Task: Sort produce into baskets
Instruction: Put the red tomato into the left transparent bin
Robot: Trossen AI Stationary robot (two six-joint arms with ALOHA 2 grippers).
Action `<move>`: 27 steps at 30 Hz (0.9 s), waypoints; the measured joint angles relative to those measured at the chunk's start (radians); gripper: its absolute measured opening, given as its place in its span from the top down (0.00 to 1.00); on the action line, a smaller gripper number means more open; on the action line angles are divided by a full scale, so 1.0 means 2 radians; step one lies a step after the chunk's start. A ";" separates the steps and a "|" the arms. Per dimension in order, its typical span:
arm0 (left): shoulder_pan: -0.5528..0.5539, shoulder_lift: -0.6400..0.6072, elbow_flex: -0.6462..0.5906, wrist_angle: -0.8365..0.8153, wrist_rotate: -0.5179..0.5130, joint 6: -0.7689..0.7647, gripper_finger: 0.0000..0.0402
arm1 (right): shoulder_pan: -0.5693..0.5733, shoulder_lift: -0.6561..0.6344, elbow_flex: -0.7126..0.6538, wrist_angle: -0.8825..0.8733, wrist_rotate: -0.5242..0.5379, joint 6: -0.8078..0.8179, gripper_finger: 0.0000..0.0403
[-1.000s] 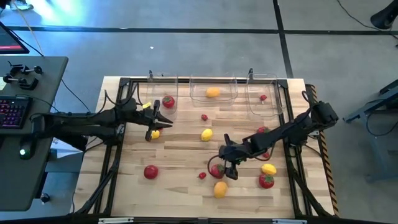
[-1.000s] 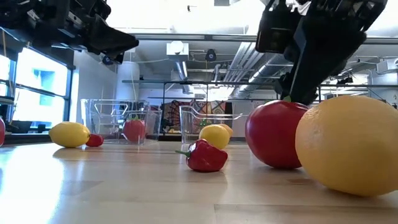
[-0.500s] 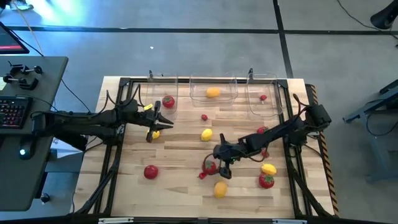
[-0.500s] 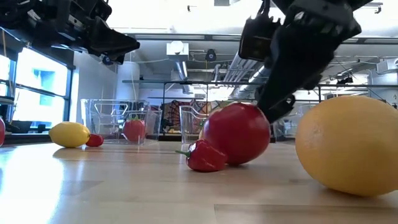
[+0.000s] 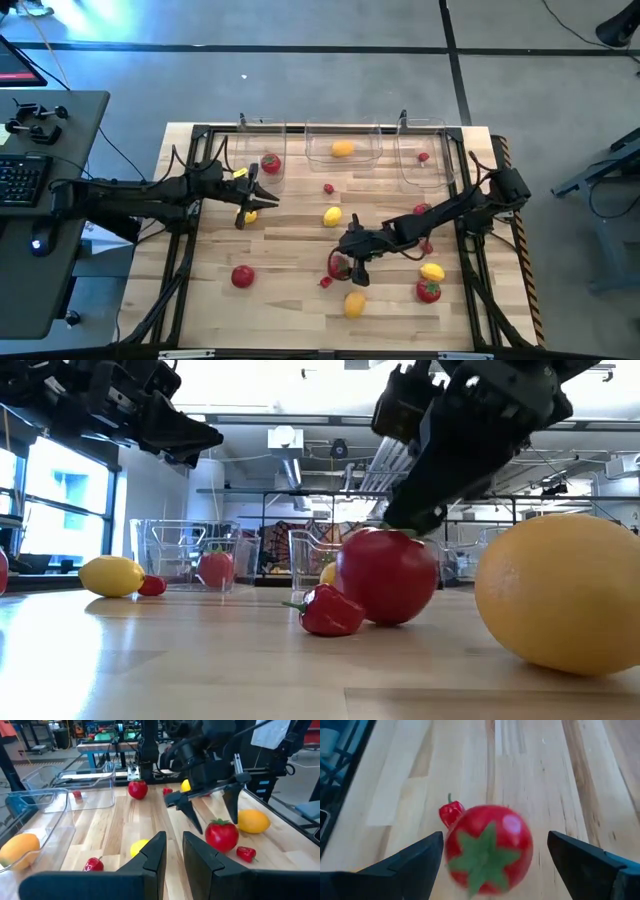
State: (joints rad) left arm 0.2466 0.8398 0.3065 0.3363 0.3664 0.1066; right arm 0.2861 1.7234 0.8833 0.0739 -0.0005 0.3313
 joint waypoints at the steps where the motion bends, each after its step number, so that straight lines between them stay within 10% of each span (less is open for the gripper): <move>1: -0.001 0.000 0.000 0.000 0.000 0.000 0.88 | -0.002 0.006 0.000 0.004 -0.001 0.000 0.13; 17: -0.012 -0.002 0.000 0.001 -0.033 0.009 0.88 | -0.006 0.025 0.002 0.012 0.000 -0.032 0.31; 27: -0.012 -0.091 0.000 -0.033 -0.082 0.018 0.94 | -0.076 0.026 0.116 -0.043 0.046 -0.129 0.34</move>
State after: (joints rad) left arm 0.2230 0.6581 0.3061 0.2694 0.2016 0.1429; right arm 0.1334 1.7763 1.1160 -0.0128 0.0913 0.0735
